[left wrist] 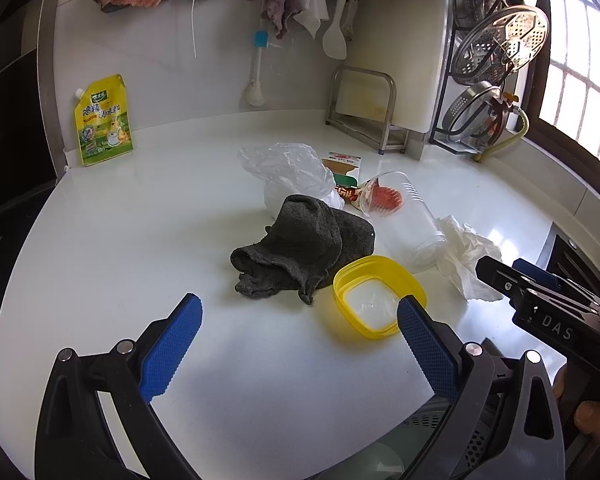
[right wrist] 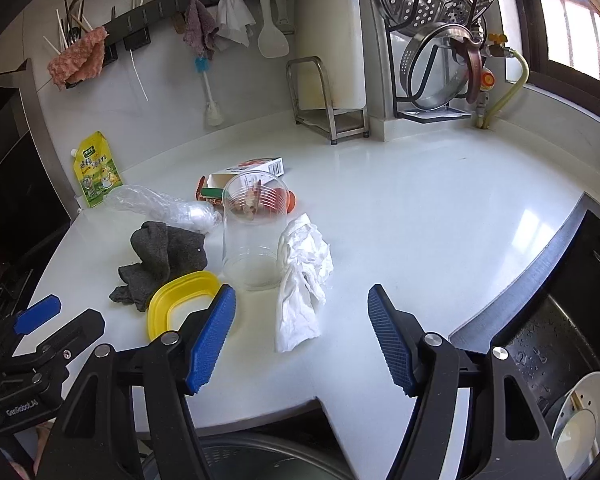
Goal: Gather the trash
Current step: 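Move both tools back toward the remaining trash on the counter, then grasp the white tissue with the right tool while the left tool grasps the yellow lid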
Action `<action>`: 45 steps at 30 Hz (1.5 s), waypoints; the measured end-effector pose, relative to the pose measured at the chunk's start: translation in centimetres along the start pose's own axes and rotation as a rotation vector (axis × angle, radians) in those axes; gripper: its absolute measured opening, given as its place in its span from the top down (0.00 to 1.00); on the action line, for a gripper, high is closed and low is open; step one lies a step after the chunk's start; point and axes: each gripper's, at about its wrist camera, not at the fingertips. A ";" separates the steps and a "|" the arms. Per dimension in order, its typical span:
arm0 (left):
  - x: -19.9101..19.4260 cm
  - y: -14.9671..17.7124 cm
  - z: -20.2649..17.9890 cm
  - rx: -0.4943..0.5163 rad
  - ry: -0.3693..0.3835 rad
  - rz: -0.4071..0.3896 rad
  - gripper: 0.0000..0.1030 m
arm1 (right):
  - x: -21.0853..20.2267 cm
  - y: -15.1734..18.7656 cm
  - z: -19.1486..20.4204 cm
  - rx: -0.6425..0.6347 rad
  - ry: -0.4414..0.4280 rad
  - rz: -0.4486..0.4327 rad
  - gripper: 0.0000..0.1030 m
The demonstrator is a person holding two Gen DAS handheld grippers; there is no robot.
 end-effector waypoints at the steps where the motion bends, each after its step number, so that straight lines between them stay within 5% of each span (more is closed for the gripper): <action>1: 0.1 0.0 0.0 -0.001 0.001 0.003 0.07 | 0.4 -0.2 -0.1 -0.004 0.002 0.008 0.36; 10: 1.5 0.0 -0.7 -0.009 0.006 0.042 0.07 | 2.1 -0.9 -0.3 -0.021 -0.008 0.034 0.39; 16: 2.1 0.2 -1.8 0.000 0.012 0.061 0.07 | 2.5 -0.9 -0.7 -0.019 -0.043 0.052 0.74; 18: 2.3 0.2 -2.3 0.000 0.017 0.070 0.07 | 2.4 -0.8 -0.8 -0.019 -0.052 0.050 0.96; 31: 4.6 0.9 -5.2 -0.001 0.022 0.135 0.07 | -2.2 -0.2 -4.7 0.096 -0.071 -0.093 0.97; 45: 8.2 0.6 -6.6 -0.031 -0.067 0.199 0.08 | -4.0 0.1 -5.5 0.118 -0.107 -0.154 0.97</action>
Point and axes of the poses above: each gripper's, at about its wrist camera, not at the fingertips, and x roughly the way its jaws point, z to its left, y to its underside, and after that the axes turned 8 degrees about -x, right-handed
